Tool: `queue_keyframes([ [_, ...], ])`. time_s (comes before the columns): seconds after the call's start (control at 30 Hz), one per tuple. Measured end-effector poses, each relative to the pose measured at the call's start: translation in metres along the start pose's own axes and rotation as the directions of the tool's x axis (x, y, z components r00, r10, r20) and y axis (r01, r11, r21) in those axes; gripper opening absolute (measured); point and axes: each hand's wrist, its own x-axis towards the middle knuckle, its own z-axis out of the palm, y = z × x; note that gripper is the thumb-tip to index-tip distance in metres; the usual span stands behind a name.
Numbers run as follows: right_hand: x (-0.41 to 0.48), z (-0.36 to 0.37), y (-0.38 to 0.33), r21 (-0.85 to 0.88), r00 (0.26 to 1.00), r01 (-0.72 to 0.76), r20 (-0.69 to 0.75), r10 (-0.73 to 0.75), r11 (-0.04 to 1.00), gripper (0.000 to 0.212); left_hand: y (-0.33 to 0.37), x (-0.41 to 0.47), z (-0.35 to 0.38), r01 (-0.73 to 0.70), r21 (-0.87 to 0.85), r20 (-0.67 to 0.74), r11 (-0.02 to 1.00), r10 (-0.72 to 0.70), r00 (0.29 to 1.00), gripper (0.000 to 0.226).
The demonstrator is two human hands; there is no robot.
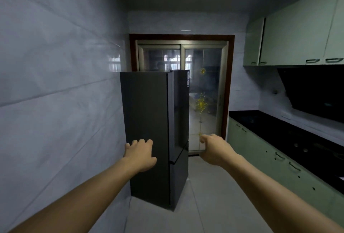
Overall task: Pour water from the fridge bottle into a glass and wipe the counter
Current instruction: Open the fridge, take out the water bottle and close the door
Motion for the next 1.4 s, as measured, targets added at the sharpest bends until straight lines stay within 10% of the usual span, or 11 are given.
queue_keyframes([
  [1.4, 0.525, 0.112, 0.112, 0.070, 0.985, 0.154, 0.069, -0.159, 0.986, 0.040, 0.016, 0.513, 0.081, 0.025, 0.006, -0.002, 1.000, -0.025, 1.000, 0.054],
])
